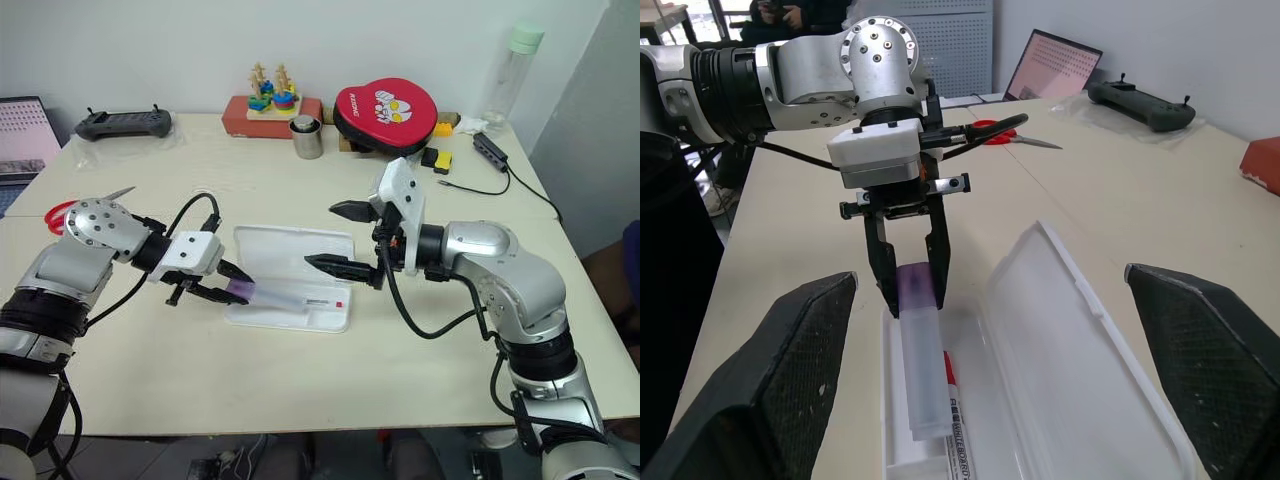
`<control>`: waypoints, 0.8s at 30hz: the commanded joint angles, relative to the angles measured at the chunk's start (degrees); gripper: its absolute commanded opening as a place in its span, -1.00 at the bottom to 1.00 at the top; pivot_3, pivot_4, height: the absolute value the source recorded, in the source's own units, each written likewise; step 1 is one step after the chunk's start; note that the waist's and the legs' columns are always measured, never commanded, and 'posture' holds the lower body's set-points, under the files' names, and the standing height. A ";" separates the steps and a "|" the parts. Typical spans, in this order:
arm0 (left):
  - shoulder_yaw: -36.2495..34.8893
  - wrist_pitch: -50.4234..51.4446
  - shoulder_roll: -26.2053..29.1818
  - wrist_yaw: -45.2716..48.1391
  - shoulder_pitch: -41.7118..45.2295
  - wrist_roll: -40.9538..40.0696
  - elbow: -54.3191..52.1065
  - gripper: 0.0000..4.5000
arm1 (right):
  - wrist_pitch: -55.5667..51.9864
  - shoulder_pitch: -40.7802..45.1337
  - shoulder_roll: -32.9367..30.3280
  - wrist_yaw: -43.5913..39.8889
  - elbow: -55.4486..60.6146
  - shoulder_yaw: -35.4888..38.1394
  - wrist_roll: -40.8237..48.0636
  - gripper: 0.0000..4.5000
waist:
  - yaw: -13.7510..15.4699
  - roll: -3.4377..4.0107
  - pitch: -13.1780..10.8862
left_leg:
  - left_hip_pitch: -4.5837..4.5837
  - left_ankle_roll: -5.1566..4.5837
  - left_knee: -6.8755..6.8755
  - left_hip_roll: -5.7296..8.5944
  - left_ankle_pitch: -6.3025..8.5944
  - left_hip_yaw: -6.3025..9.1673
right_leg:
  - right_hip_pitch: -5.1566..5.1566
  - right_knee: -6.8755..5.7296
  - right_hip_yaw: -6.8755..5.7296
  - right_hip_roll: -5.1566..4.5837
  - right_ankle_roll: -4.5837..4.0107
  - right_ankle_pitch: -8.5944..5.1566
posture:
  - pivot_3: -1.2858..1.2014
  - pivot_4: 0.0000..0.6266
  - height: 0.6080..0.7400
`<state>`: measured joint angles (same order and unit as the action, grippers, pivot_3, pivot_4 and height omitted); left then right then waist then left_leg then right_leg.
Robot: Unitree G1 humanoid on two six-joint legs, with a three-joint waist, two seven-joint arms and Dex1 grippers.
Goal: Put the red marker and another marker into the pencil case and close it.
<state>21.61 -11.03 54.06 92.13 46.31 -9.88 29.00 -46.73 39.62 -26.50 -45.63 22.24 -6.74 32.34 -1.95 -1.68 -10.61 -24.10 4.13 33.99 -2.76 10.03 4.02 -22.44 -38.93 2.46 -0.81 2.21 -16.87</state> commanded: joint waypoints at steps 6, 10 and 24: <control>0.33 3.76 1.45 0.37 -0.64 -1.46 -4.45 -0.47 | -0.06 0.35 -0.20 0.97 2.40 0.45 1.49 1.00 | 0.03 0.00 0.00 | 0.00 0.00 0.03 0.00 0.00 0.02 | 0.01 -0.03 0.00 0.00 0.05 -0.03 | 0.03 -0.52 1.00; 0.74 4.35 1.74 0.37 -1.55 -2.23 -5.45 -0.47 | -0.01 0.25 -0.26 0.83 2.28 0.30 1.47 1.00 | 0.02 0.00 0.00 | 0.01 0.00 0.03 0.00 0.00 0.02 | 0.01 -0.04 0.00 0.00 0.05 -0.03 | 0.03 -0.52 1.00; -0.10 6.41 1.38 0.37 -3.00 -0.61 -7.26 0.04 | -0.95 -0.48 -0.81 1.40 2.02 0.15 1.03 1.00 | 0.04 0.00 0.00 | 0.02 0.00 0.04 0.00 0.00 0.03 | 0.02 -0.05 -0.01 0.01 -0.03 0.02 | 0.03 -0.52 1.00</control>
<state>22.31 -5.90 54.71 92.14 43.24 -8.84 24.30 -47.15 39.29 -26.57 -44.84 22.33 -6.91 32.82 -1.91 -1.68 -10.61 -24.09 4.12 34.03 -2.75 10.02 4.05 -22.41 -38.97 2.45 -0.81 2.17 -16.85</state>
